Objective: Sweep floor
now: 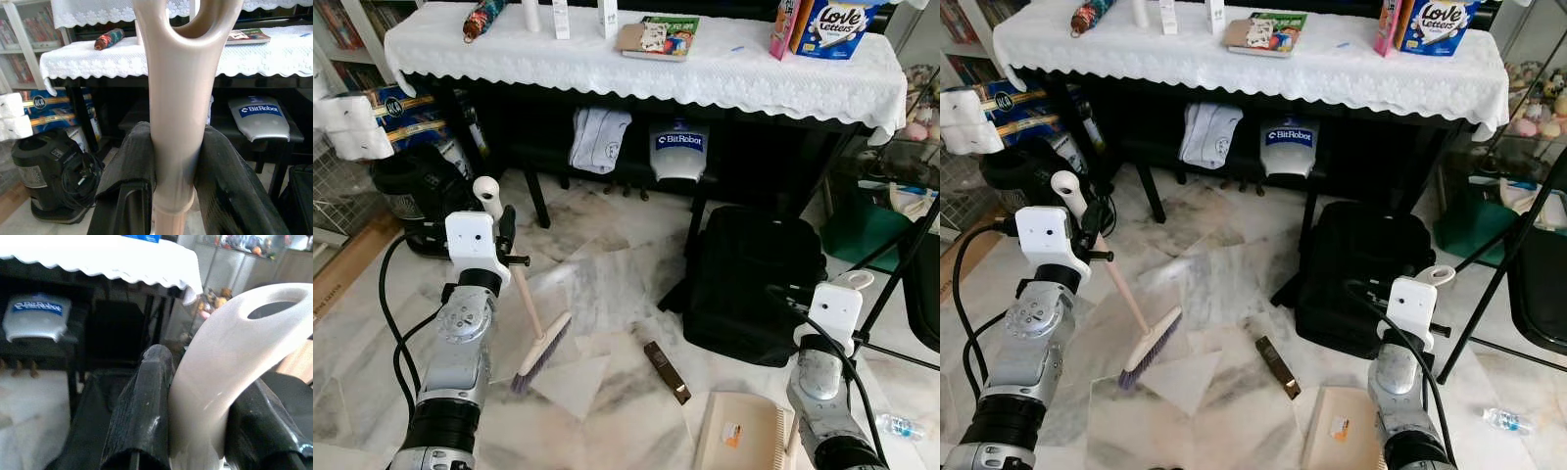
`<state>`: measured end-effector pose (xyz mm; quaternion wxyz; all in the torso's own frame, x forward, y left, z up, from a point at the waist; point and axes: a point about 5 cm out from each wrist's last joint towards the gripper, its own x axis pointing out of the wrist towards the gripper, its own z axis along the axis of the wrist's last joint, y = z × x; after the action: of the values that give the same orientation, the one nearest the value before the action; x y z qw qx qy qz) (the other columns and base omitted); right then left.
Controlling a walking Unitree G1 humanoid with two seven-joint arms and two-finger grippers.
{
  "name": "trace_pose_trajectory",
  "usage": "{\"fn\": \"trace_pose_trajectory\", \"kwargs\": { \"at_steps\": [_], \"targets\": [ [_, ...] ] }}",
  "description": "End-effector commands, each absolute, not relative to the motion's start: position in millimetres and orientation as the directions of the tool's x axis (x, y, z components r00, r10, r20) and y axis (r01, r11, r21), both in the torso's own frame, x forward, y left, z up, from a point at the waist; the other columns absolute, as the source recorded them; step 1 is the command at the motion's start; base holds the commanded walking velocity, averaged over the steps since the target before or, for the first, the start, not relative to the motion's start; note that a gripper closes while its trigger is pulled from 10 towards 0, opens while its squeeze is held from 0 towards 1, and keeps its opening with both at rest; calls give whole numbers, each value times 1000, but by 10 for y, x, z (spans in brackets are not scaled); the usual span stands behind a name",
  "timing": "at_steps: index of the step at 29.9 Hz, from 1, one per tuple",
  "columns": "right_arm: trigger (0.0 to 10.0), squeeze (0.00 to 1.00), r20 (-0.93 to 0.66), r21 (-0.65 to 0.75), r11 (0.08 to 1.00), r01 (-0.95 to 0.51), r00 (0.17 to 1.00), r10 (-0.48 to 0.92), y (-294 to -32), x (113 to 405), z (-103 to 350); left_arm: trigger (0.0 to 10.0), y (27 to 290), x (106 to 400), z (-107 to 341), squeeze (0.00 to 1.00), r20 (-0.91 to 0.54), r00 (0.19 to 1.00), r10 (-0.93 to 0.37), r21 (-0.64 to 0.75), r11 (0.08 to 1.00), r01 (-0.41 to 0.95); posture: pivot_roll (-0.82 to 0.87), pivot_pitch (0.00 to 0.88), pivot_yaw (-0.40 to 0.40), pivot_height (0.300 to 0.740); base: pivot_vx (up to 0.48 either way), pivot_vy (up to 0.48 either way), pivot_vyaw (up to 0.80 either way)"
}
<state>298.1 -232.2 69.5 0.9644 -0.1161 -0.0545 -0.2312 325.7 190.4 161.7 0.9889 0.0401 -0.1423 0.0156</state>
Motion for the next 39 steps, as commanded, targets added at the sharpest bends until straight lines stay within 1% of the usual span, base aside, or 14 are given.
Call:
{"fn": "trace_pose_trajectory", "kwargs": {
  "at_steps": [1, 4, 7, 16, 26, 31, 39],
  "targets": [
    [10000, 0, 250, -161, 888, 431, 888, -386, -2236, 3040, 871, 10000, 1897, 3259, 1684, 0, 312, 950, 21, 79, 996, -48, 47, 141, 21, 740, 0, 0, 0],
    [10000, 0, 323, -177, 902, 394, 889, -324, -2137, 3083, 1027, 10000, 1880, 3273, 1679, 0, 314, 949, 24, 72, 996, -49, 39, 129, 13, 740, 0, 0, 0],
    [10000, 0, 345, -175, 910, 375, 889, -301, -2082, 3094, 1076, 10000, 1863, 3281, 1679, 0, 317, 948, 23, 69, 996, -47, 36, 118, 6, 740, 0, 0, 0],
    [10000, 0, 327, -163, 919, 359, 898, -293, -2047, 3069, 1047, 10000, 1872, 3277, 1673, 0, 325, 945, 37, 62, 996, -60, 40, 86, -8, 740, 0, 0, 0],
    [10000, 0, 307, -158, 924, 349, 907, -290, -2015, 3067, 1029, 10000, 1866, 3266, 1660, 0, 323, 946, 32, 65, 996, -56, 45, 72, -7, 740, 0, 0, 0],
    [10000, 0, 277, -166, 938, 305, 927, -252, -1950, 3078, 987, 10000, 1862, 3262, 1652, 0, 322, 946, 26, 67, 996, -50, 45, 61, -5, 740, 0, 0, 0],
    [10000, 0, 289, -152, 942, 299, 925, -247, -1933, 3073, 1012, 10000, 1772, 3266, 1628, 0, 319, 948, 9, 52, 998, -27, 40, 44, -3, 740, 0, 0, 0]
  ]
}}
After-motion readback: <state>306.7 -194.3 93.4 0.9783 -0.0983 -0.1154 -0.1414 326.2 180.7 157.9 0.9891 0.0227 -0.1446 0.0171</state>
